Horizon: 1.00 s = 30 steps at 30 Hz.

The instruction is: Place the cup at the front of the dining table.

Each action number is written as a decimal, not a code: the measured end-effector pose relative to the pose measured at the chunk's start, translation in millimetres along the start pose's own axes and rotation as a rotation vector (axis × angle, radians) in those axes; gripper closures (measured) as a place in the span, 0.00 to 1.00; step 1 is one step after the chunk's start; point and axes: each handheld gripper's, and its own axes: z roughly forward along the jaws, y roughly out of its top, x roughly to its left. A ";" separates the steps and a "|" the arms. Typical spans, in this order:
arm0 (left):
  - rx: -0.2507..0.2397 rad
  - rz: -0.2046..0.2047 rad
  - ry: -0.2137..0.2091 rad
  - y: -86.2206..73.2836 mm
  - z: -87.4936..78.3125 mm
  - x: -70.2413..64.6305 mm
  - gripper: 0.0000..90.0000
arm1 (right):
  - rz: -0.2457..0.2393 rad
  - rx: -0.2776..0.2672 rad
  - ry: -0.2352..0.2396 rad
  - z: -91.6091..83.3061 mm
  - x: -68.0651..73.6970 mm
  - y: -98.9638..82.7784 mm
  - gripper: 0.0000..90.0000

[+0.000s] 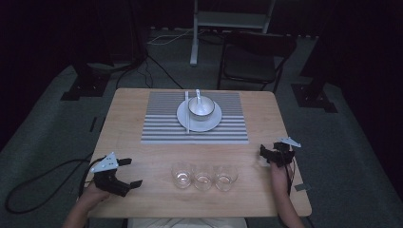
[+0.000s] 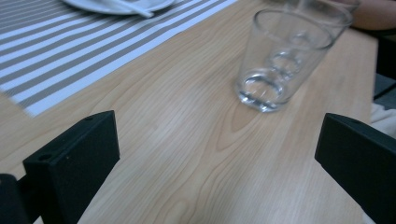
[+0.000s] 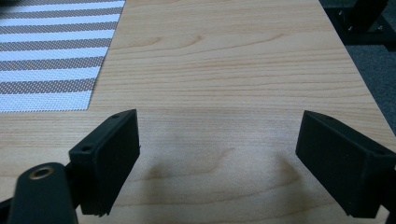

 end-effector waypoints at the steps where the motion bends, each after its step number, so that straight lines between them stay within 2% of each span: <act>1: -0.001 0.006 -0.011 2.3 1.5 -0.5 0.00 | 0.001 0.000 0.000 0.0 0.0 0.0 0.14; 8: -0.001 0.046 -0.039 21.0 14.6 -4.4 0.00 | 0.000 0.000 0.000 0.1 -0.1 0.0 0.14; 9: -0.005 0.049 -0.054 23.9 16.1 -4.8 0.00 | 0.000 0.000 0.000 0.1 -0.1 0.0 0.14; 15: -0.008 0.081 -0.068 37.7 24.9 -8.2 0.00 | 0.001 -0.001 0.002 0.0 -0.3 0.0 0.14; 21: -0.014 0.091 -0.091 47.9 30.6 -10.1 0.00 | 0.001 -0.001 0.003 0.1 -0.3 0.0 0.14; 30: -0.029 0.130 -0.116 69.6 37.6 -13.7 0.00 | 0.001 0.000 0.003 0.1 -0.4 0.0 0.14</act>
